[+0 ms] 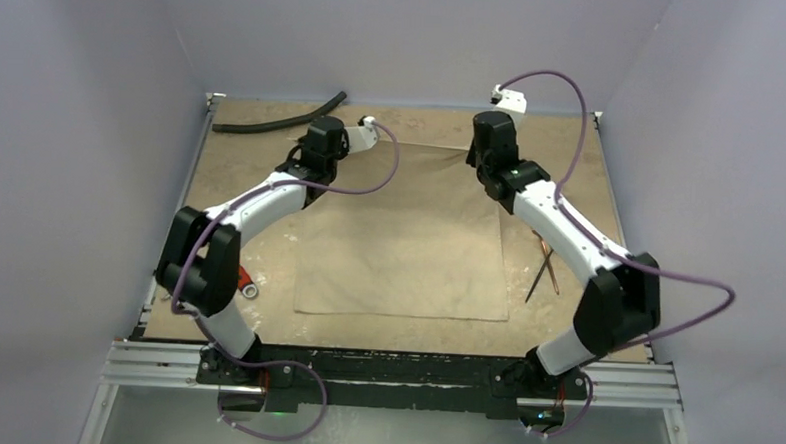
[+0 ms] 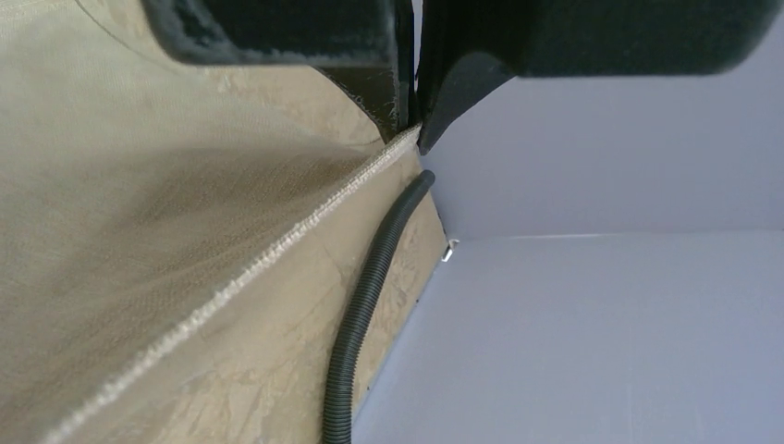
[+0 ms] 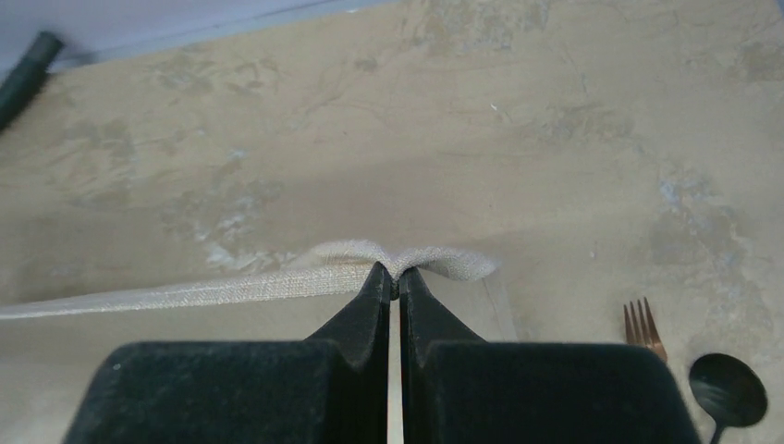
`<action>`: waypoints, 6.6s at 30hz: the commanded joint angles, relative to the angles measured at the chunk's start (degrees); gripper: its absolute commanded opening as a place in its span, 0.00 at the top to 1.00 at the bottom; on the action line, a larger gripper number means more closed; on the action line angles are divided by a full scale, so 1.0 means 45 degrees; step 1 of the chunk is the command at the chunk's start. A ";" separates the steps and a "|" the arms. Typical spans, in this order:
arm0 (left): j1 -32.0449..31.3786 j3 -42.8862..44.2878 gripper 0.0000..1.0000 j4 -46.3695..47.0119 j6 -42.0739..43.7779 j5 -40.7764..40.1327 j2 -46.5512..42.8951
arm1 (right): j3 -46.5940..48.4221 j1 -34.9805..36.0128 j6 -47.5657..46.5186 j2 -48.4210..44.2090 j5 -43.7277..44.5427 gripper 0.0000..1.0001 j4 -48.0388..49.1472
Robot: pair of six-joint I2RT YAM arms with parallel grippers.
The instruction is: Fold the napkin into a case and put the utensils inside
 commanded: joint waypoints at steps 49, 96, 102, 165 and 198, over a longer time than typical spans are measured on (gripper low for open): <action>-0.0361 -0.7427 0.03 -0.7195 0.0231 0.8300 -0.4715 | -0.8356 0.0848 0.7862 -0.3541 -0.3272 0.01 -0.3984; 0.3699 -0.6451 0.54 -0.9775 0.1201 0.7834 -0.5529 | -0.9254 0.2959 0.8590 -0.3117 -0.3197 0.03 -0.3684; 0.3704 -0.6629 0.50 -1.0287 0.1718 0.7611 -0.6026 | -0.9667 0.4181 0.9479 -0.3246 -0.3431 0.14 -0.3467; 0.3597 0.5414 1.00 -0.5760 -0.2102 0.7371 -0.3324 | 0.5291 0.1356 0.2682 -0.2120 -0.0133 1.00 -0.5119; 0.2473 0.8522 1.00 -0.3985 -0.2123 0.4582 -0.1207 | 1.1419 -0.0969 0.0638 0.1580 -0.2117 1.00 -0.4484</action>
